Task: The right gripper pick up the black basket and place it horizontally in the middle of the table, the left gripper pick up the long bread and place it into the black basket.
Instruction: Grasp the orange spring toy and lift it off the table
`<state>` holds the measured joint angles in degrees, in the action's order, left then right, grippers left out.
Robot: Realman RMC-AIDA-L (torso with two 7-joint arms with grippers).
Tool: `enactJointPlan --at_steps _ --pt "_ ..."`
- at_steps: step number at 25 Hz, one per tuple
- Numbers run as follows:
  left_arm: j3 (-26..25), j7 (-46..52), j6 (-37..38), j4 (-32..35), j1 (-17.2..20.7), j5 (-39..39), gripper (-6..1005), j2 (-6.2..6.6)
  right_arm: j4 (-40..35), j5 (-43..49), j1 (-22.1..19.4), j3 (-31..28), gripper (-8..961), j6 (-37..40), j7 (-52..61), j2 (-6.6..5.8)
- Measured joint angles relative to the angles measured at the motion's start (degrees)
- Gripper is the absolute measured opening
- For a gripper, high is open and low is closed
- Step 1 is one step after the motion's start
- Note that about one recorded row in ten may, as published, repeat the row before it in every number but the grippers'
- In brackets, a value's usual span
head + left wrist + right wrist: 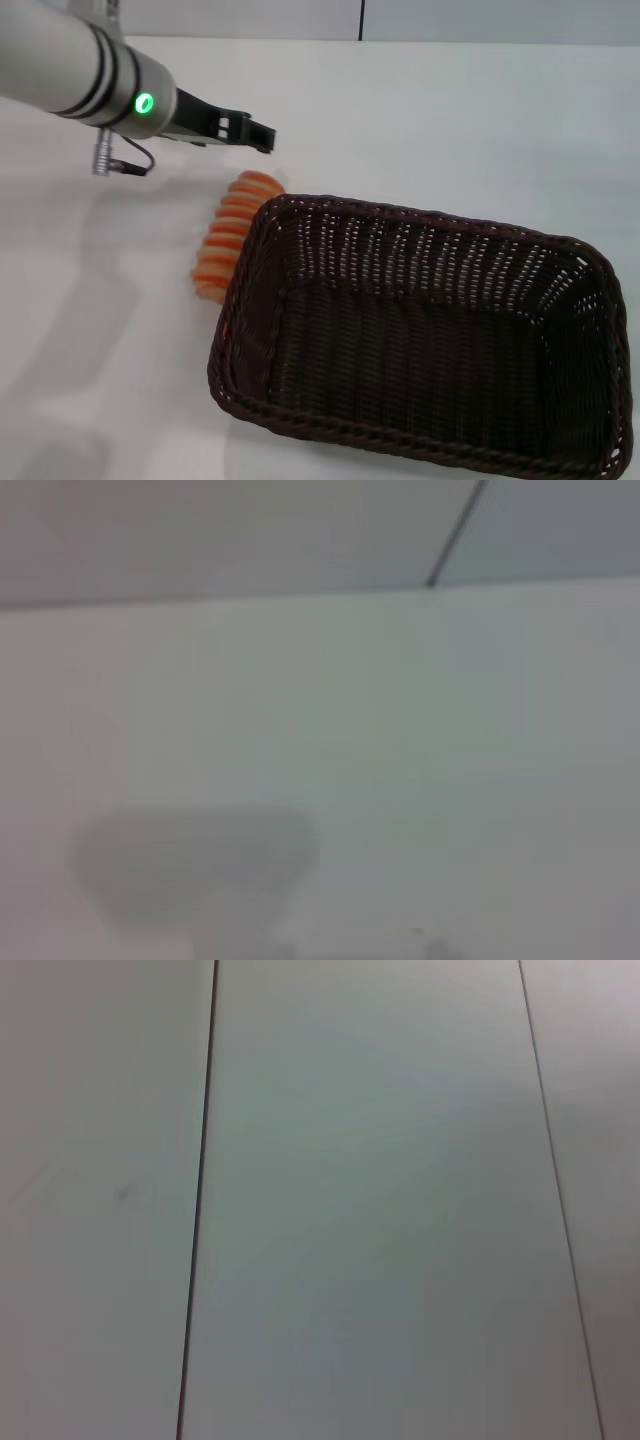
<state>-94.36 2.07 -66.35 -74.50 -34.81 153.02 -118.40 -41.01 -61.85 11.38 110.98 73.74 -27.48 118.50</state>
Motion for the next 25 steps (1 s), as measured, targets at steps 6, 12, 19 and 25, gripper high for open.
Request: enactJointPlan --at_steps 6,12,19,25 --pt "1.01 2.09 -1.35 5.88 -4.54 -0.37 856 -0.14 1.59 0.09 0.44 0.02 384 0.35 3.10 -0.61" --pt "1.66 2.77 -0.83 10.95 -7.58 -0.44 851 -0.17 2.34 0.39 0.74 0.01 384 0.49 4.55 -0.92" --pt "2.36 2.72 1.54 15.53 -8.78 -0.48 846 -0.17 2.31 1.50 0.83 -0.24 385 0.53 4.77 -0.98" --pt "3.16 2.34 2.92 17.88 -9.39 -0.66 841 -0.24 2.05 1.56 1.16 -0.25 384 0.50 4.80 -1.21"
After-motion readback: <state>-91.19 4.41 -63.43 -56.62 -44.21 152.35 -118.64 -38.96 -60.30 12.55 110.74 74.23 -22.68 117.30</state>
